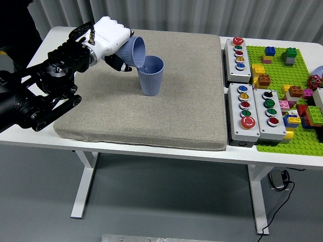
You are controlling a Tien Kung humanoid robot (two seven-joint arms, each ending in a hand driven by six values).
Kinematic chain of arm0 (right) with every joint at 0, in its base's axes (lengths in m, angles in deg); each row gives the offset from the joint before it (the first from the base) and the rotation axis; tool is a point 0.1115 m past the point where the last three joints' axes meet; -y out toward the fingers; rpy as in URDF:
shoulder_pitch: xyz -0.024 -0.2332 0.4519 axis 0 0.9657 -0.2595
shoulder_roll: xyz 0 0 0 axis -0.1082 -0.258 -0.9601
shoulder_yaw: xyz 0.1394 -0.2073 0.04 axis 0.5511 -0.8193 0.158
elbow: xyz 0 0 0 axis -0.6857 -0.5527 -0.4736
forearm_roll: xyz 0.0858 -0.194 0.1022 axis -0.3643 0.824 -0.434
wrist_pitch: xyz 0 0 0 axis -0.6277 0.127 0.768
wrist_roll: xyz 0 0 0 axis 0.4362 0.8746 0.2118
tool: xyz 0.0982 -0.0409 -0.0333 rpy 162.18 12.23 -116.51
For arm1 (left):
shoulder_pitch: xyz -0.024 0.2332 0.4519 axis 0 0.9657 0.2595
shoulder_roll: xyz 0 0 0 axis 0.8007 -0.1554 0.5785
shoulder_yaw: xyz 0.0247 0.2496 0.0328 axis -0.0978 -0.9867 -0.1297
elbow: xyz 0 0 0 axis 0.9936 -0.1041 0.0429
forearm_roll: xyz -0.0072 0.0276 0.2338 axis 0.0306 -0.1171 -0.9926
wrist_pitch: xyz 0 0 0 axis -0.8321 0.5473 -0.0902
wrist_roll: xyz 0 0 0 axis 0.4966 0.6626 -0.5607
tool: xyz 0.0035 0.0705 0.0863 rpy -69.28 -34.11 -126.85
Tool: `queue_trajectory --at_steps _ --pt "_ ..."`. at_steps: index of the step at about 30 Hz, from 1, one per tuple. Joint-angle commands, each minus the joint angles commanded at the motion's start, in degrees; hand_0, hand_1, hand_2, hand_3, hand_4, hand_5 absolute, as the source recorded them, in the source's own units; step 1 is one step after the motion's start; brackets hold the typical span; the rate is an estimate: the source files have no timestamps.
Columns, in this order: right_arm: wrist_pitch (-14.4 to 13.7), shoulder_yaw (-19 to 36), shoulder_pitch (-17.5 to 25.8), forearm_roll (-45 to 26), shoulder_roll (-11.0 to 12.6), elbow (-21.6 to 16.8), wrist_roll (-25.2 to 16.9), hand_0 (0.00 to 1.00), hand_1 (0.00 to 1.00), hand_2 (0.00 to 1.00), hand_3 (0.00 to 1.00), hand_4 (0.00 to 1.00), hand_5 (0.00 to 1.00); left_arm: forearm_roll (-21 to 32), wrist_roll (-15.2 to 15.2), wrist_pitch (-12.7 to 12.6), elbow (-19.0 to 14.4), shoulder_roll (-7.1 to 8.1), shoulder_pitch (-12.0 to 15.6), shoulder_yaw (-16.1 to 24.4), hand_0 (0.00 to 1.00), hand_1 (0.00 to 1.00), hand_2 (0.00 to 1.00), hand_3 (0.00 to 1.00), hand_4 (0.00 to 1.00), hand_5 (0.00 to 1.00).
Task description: Pick cup pour cup place
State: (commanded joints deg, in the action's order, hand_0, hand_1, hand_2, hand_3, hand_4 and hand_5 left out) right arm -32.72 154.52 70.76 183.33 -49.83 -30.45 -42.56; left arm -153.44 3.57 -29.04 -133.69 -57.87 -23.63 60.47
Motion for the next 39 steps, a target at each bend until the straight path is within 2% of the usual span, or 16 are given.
queue_trajectory --at_steps 21,28,39 --pt "0.0 -0.25 0.03 -0.25 0.02 -0.01 0.03 0.703 0.657 0.608 0.603 0.032 0.375 -0.73 -0.44 0.94 0.71 0.07 -3.15 -3.17 0.468 0.464 0.476 0.48 0.803 0.253" --pt "-0.01 -0.18 -0.16 -0.2 0.08 0.02 -0.01 0.703 0.657 0.608 0.603 0.031 0.372 -0.88 -0.37 0.96 0.42 0.75 -4.85 -5.22 0.469 0.464 0.476 0.48 0.802 0.255" --pt "-0.08 -0.35 -0.38 -0.4 0.06 0.0 0.07 0.703 0.656 0.608 0.602 0.03 0.371 -1.24 -0.6 0.71 0.43 0.6 -5.47 -7.14 0.47 0.464 0.474 0.479 0.802 0.259"
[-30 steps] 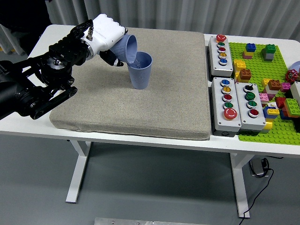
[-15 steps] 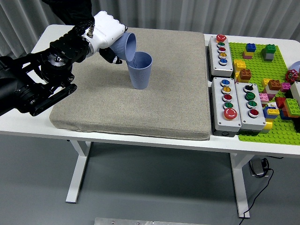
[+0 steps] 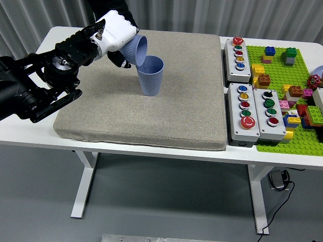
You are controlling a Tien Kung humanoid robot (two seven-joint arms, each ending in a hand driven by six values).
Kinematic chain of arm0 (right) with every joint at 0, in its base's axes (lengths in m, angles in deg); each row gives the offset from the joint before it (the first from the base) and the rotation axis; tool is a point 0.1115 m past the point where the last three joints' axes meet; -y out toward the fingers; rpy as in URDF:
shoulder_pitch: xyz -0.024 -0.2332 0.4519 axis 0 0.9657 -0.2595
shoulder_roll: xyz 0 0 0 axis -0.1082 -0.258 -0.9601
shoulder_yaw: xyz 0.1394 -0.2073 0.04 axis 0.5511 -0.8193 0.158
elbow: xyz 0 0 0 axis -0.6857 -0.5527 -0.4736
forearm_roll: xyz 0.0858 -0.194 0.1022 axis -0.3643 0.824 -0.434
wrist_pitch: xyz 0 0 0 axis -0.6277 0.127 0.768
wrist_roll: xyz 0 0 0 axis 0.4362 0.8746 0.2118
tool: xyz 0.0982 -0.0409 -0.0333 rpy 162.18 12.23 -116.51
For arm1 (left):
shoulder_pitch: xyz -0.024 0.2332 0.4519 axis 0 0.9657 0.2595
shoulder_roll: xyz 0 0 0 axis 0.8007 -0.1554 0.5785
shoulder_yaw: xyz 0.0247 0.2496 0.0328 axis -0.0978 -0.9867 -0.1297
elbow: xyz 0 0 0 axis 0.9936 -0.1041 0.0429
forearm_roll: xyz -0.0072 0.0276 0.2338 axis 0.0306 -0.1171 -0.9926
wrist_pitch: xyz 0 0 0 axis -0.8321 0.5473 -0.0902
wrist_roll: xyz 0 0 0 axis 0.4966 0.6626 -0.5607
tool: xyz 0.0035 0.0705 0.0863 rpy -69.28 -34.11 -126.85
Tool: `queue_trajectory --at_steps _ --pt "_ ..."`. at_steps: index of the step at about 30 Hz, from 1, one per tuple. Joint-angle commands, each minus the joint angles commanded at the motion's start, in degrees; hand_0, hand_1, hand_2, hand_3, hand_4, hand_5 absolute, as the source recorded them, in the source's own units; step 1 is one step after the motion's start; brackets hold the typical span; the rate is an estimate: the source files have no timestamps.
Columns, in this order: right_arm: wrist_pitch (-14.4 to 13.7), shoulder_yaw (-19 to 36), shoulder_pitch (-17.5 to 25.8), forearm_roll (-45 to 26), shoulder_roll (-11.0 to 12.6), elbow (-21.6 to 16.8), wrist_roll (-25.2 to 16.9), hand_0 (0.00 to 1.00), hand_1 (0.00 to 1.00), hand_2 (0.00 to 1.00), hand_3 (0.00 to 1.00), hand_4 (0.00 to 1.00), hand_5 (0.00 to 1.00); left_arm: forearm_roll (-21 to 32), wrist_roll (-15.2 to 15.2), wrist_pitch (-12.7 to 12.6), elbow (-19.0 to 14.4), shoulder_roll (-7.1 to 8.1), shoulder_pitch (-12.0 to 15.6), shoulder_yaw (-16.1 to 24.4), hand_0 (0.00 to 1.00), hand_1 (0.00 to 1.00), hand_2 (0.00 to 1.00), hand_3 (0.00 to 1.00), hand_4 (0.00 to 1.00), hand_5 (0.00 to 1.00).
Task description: Pick cup pour cup place
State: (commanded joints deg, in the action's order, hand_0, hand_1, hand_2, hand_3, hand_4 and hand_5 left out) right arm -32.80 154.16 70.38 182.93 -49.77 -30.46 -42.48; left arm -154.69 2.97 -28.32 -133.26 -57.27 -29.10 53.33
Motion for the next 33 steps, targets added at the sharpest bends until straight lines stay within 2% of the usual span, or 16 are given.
queue_trajectory --at_steps 15,20,23,27,29,31,33 --pt "-0.07 -0.01 -0.14 -0.06 -0.02 -0.01 -0.03 0.702 0.657 0.608 0.603 0.03 0.37 -0.67 -0.25 -0.16 -0.17 -0.54 -1.38 -1.78 0.471 0.463 0.471 0.477 0.804 0.271" --pt "-0.13 -0.09 -0.18 -0.25 -0.03 0.0 -0.05 0.702 0.657 0.608 0.602 0.03 0.37 -0.58 -0.25 -0.25 -0.5 -0.49 -1.42 -1.29 0.472 0.463 0.471 0.477 0.804 0.275" --pt "-0.13 -0.05 -0.19 -0.23 -0.06 -0.02 -0.01 0.702 0.657 0.608 0.602 0.03 0.37 0.23 -0.13 -0.95 -0.52 -0.38 -0.75 0.55 0.472 0.463 0.471 0.477 0.804 0.275" --pt "-0.08 0.06 -0.11 -0.01 -0.1 -0.04 0.04 0.702 0.657 0.608 0.602 0.03 0.369 4.26 0.07 -2.57 -0.24 -0.07 0.4 2.72 0.472 0.462 0.473 0.477 0.805 0.276" --pt "-0.04 0.15 0.07 0.14 -0.16 -0.06 0.09 0.702 0.657 0.608 0.602 0.03 0.369 8.98 0.41 -4.41 -0.12 0.36 1.94 4.89 0.472 0.462 0.473 0.477 0.805 0.276" --pt "-0.01 0.2 0.12 0.27 -0.17 -0.07 0.11 0.702 0.657 0.608 0.603 0.029 0.367 12.75 0.54 -5.15 -0.19 0.52 2.66 6.38 0.472 0.463 0.474 0.477 0.804 0.276" --pt "-0.03 0.32 0.44 0.34 -0.31 -0.1 0.17 0.702 0.657 0.608 0.603 0.029 0.367 16.86 1.29 -7.57 -0.84 0.89 4.86 9.79 0.472 0.463 0.474 0.477 0.804 0.276"
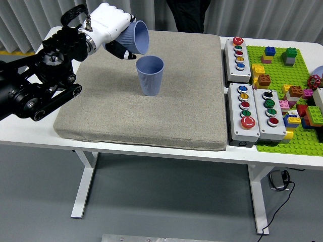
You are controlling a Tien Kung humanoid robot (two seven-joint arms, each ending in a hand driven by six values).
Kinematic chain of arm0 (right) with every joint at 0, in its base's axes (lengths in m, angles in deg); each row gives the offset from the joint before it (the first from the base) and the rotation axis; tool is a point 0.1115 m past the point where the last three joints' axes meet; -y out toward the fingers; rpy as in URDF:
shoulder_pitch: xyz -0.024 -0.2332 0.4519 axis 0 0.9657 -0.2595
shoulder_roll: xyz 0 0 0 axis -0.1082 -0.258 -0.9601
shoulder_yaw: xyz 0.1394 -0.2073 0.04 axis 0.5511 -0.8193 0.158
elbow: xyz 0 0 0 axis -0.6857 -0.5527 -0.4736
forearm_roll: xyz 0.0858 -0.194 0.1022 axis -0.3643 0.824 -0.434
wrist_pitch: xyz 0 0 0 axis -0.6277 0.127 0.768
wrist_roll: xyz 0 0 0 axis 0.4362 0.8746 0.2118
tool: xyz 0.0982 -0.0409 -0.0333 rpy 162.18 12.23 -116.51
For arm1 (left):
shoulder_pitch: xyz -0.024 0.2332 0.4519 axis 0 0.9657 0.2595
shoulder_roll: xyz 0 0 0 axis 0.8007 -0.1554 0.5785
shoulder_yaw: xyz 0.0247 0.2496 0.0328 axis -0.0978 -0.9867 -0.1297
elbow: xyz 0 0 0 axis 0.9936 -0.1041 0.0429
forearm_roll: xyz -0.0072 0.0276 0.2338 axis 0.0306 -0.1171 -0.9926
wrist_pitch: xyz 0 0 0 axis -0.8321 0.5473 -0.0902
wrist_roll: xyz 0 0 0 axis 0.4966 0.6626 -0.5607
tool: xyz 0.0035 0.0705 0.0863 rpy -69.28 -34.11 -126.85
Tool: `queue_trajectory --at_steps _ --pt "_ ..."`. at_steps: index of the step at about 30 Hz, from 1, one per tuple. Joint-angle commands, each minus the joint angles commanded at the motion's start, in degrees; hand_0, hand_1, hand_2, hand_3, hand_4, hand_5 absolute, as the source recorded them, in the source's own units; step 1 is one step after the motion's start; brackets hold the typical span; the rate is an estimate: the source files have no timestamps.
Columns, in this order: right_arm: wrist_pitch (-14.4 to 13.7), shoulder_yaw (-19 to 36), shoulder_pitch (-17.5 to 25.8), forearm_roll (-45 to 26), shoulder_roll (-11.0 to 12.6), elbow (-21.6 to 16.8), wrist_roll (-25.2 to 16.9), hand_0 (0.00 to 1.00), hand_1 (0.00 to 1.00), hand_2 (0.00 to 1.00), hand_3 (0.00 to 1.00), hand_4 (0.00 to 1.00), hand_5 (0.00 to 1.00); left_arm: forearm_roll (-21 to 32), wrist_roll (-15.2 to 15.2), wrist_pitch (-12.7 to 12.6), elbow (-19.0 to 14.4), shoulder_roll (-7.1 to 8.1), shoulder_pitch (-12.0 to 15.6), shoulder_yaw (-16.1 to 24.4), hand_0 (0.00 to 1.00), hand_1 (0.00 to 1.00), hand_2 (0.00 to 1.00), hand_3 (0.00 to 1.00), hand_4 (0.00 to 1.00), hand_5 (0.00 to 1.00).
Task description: Pick cup pour cup place
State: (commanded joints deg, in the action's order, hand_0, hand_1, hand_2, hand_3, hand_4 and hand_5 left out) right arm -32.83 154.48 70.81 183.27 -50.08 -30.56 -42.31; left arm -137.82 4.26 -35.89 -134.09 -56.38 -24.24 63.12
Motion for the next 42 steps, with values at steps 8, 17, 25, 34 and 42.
queue_trajectory --at_steps 8,17,25,34,42 --pt "0.13 0.39 0.66 0.68 -0.3 -0.09 0.22 0.701 0.657 0.608 0.603 0.029 0.368 13.12 2.41 -6.69 -1.28 -0.05 5.16 8.1 0.472 0.463 0.474 0.484 0.806 0.277" --pt "0.13 0.39 1.07 0.59 -0.57 -0.1 0.28 0.702 0.657 0.608 0.603 0.028 0.368 24.58 11.22 -26.95 0.8 -3.55 12.21 11.4 0.472 0.464 0.476 0.487 0.804 0.288" --pt "0.11 0.4 1.05 0.51 -0.62 -0.06 0.19 0.701 0.657 0.608 0.603 0.027 0.367 30.93 13.12 -30.44 2.3 -5.75 16.2 12.47 0.473 0.467 0.479 0.495 0.804 0.294" --pt "0.04 0.41 1.01 0.4 -0.73 -0.05 0.16 0.702 0.657 0.608 0.603 0.023 0.374 32.22 13.91 -30.7 4.42 -9.79 20.79 15.84 0.481 0.468 0.481 0.505 0.805 0.302" --pt "0.09 0.8 0.78 1.01 -0.61 -0.02 0.08 0.702 0.657 0.608 0.602 0.022 0.377 37.5 19.22 -30.7 6.34 -13.96 26.3 21.12 0.488 0.473 0.488 0.527 0.806 0.307"
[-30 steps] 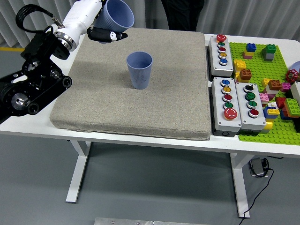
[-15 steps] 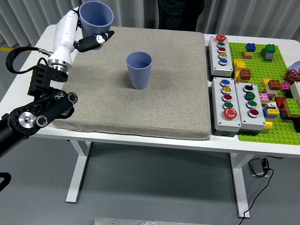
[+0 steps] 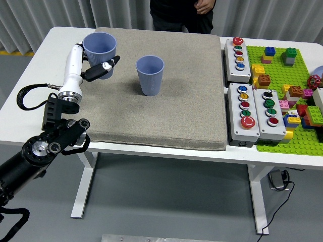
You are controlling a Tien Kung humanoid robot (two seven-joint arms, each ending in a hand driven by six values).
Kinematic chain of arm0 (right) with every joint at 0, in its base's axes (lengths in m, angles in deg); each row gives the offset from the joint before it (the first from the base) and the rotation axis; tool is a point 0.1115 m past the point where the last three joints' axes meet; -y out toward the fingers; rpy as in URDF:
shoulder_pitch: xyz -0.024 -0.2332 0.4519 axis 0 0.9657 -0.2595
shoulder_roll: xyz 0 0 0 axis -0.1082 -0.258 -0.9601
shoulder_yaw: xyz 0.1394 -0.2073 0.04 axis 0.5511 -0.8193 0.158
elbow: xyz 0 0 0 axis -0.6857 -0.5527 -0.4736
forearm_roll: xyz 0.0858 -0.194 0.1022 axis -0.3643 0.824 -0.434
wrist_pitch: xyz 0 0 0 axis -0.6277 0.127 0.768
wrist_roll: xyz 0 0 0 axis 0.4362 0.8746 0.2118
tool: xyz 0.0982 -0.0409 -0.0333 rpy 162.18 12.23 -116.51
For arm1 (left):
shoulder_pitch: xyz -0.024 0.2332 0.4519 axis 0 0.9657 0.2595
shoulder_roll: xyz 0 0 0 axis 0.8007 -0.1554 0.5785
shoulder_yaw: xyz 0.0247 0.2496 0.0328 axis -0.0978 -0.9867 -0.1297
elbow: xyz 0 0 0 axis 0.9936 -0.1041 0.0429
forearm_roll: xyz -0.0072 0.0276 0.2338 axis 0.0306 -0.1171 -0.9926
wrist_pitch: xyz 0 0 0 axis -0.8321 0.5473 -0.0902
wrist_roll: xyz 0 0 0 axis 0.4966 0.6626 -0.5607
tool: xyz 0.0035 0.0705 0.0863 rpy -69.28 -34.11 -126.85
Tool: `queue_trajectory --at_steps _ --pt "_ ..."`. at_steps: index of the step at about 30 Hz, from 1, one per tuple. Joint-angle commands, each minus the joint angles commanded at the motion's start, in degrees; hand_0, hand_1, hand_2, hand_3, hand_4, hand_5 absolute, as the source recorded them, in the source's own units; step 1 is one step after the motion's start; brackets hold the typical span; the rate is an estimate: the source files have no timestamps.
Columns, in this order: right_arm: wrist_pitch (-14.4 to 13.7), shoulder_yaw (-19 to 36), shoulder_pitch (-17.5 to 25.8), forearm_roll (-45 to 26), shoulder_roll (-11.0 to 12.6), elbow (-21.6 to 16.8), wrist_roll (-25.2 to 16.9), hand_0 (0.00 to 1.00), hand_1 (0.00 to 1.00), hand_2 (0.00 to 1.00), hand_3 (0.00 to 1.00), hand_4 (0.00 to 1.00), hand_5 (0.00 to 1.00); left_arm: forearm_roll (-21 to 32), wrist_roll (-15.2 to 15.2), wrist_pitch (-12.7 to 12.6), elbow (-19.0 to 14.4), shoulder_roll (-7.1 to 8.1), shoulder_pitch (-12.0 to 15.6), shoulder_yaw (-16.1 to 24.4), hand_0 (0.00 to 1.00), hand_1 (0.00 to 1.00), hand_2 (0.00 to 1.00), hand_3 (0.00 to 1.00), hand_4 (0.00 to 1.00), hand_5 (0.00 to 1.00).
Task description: Pick cup pour cup place
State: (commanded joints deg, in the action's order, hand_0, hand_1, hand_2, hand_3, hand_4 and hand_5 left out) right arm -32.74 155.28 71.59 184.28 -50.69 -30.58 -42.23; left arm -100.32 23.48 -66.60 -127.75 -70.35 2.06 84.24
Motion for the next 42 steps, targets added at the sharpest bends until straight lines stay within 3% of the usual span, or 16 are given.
queue_trajectory --at_steps 4,17,29,42 --pt "0.04 0.15 0.09 0.27 -0.1 -0.04 0.09 0.702 0.657 0.608 0.602 0.02 0.381 2.08 1.81 0.0 1.39 -1.67 1.35 0.92 0.493 0.477 0.489 0.526 0.811 0.335" --pt "0.03 0.11 0.24 0.26 -0.3 -0.06 0.14 0.703 0.657 0.608 0.602 0.019 0.382 1.49 3.32 0.0 4.16 -3.52 2.21 -0.36 0.506 0.506 0.493 0.525 0.809 0.348" --pt "0.18 0.59 0.1 1.21 -0.34 -0.06 0.11 0.703 0.657 0.608 0.603 0.019 0.382 1.66 3.88 0.0 3.03 -4.36 5.31 0.62 0.511 0.522 0.501 0.525 0.807 0.353" --pt "0.38 1.06 0.74 2.18 -0.57 -0.12 0.26 0.703 0.657 0.607 0.603 0.018 0.384 1.28 3.96 0.11 -1.31 -4.55 8.84 0.13 0.517 0.526 0.508 0.526 0.803 0.357"
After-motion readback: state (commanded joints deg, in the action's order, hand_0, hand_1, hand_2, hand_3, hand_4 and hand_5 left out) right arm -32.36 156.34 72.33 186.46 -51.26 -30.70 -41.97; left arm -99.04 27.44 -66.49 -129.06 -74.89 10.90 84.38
